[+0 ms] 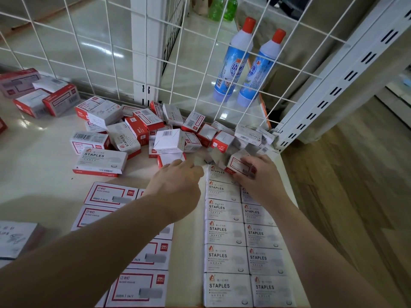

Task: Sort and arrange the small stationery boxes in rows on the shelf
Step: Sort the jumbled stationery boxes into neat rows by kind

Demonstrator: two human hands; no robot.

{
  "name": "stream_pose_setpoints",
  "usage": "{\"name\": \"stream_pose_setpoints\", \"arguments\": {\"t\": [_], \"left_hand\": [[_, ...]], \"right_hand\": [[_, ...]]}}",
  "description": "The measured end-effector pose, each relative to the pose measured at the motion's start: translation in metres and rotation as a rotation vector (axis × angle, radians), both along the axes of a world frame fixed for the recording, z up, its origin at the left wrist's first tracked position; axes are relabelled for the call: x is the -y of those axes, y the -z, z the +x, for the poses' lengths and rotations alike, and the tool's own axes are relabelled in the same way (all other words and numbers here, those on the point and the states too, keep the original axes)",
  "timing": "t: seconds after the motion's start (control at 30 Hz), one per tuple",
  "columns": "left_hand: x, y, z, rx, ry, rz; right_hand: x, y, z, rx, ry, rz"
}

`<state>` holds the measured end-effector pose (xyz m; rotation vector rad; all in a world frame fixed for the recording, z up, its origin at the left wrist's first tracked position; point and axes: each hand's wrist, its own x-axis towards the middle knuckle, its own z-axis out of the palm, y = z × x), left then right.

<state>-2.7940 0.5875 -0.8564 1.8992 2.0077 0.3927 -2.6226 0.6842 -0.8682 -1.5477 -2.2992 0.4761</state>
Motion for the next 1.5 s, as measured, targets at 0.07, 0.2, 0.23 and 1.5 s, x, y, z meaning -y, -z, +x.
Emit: {"name": "stream_pose_setpoints", "arguments": {"t": [0.07, 0.2, 0.23, 1.5], "left_hand": [[0.001, -0.002, 0.000, 0.009, -0.010, -0.001], [0.003, -0.006, 0.003, 0.074, -0.067, 0.018], [0.003, -0.006, 0.004, 0.095, -0.080, 0.023], [0.001, -0.007, -0.023, -0.116, -0.067, -0.031]], "right_hand": [[0.005, -0.003, 0.004, -0.021, -0.028, -0.032], [0.016, -0.008, 0.012, -0.041, -0.069, -0.085], [0.019, -0.008, 0.014, -0.047, -0.069, -0.102], [-0.026, -0.005, -0.045, 0.210, -0.181, -0.035]]}}
